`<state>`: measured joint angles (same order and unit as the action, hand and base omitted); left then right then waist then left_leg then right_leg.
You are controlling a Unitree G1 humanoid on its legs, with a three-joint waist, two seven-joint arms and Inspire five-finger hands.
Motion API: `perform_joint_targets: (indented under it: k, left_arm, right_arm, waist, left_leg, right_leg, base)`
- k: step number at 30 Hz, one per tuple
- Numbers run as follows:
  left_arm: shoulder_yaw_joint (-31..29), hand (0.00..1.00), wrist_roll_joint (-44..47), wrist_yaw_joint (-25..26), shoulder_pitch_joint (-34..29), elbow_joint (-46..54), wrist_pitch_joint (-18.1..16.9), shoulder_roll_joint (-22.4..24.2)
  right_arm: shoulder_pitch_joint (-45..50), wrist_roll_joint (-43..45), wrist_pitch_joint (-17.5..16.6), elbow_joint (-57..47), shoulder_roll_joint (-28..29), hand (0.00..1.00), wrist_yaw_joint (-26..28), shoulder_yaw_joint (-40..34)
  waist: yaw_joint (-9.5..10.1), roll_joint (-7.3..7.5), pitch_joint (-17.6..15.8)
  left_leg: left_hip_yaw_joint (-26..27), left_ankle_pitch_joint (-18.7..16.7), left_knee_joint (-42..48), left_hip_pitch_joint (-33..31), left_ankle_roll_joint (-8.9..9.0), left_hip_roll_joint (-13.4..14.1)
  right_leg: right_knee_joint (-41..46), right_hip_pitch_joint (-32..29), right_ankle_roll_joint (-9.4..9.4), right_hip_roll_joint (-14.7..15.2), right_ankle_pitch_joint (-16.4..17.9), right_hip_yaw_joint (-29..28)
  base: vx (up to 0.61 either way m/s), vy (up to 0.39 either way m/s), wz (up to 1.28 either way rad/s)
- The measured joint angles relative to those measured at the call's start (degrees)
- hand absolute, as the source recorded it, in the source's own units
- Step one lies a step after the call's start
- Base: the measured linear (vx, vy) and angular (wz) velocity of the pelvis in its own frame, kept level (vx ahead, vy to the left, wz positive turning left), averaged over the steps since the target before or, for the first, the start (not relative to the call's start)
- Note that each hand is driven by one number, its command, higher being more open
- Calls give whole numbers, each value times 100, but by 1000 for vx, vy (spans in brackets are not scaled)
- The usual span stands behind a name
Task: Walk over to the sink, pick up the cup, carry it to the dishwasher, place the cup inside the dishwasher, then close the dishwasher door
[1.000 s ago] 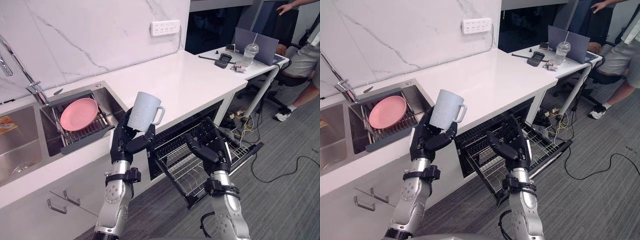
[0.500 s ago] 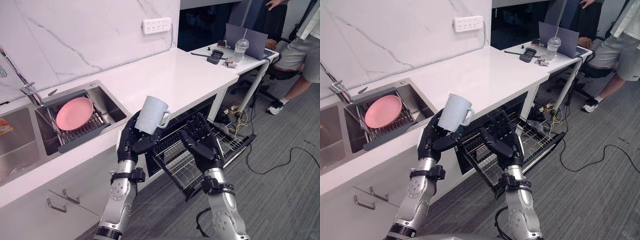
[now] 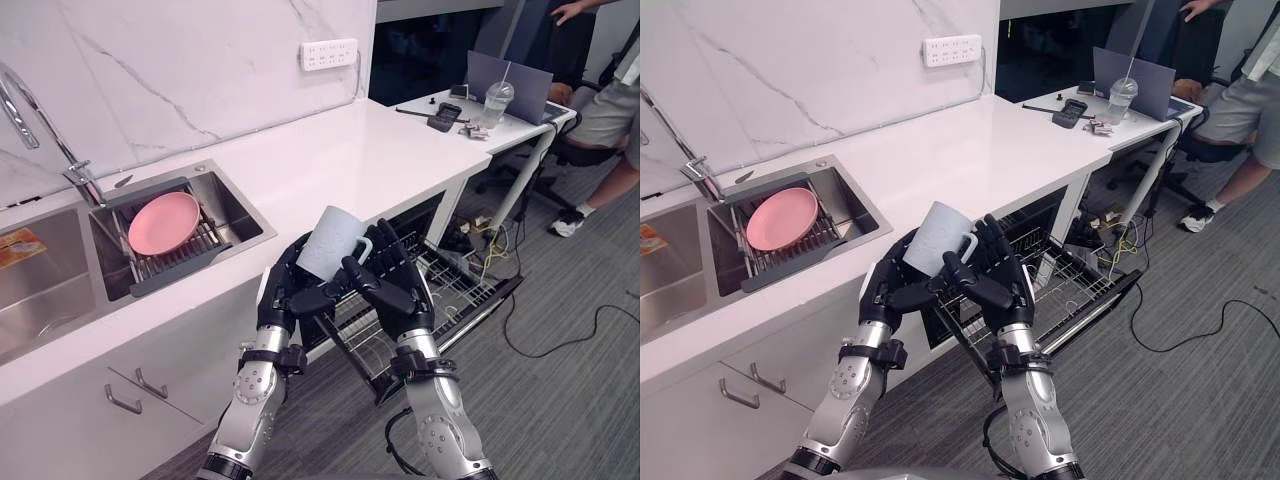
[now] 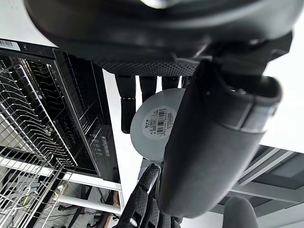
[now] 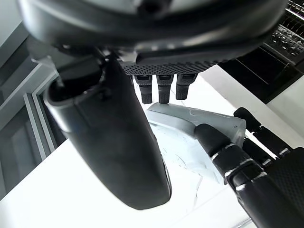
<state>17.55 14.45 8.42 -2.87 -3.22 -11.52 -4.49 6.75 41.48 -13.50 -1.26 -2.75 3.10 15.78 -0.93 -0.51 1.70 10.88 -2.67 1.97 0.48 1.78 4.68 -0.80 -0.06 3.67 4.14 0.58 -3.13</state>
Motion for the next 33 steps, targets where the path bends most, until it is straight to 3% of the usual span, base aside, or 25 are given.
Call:
perform_joint_targets:
  k: [11, 33]
  left_arm:
    - [597, 30, -96, -5, 1, 1, -9, -123]
    - [787, 30, -356, 1, 384, 14, -15, -390]
  right_arm:
    - [-183, 234, -12, 222, 22, 90, -338, -14]
    - [-719, 1329, 31, 470, -291, 90, -348, 199]
  waist:
    - [8, 52, 34]
    - [15, 206, 112]
  left_leg:
    - [-16, 77, -61, -24, 12, 5]
    - [-38, 92, -36, -64, 13, 10]
  right_leg:
    - [-12, -10, -3, -11, -58, 17]
    - [-15, -18, -16, -16, -89, 36]
  base:
    - [-23, -5, 0]
    - [0, 0, 0]
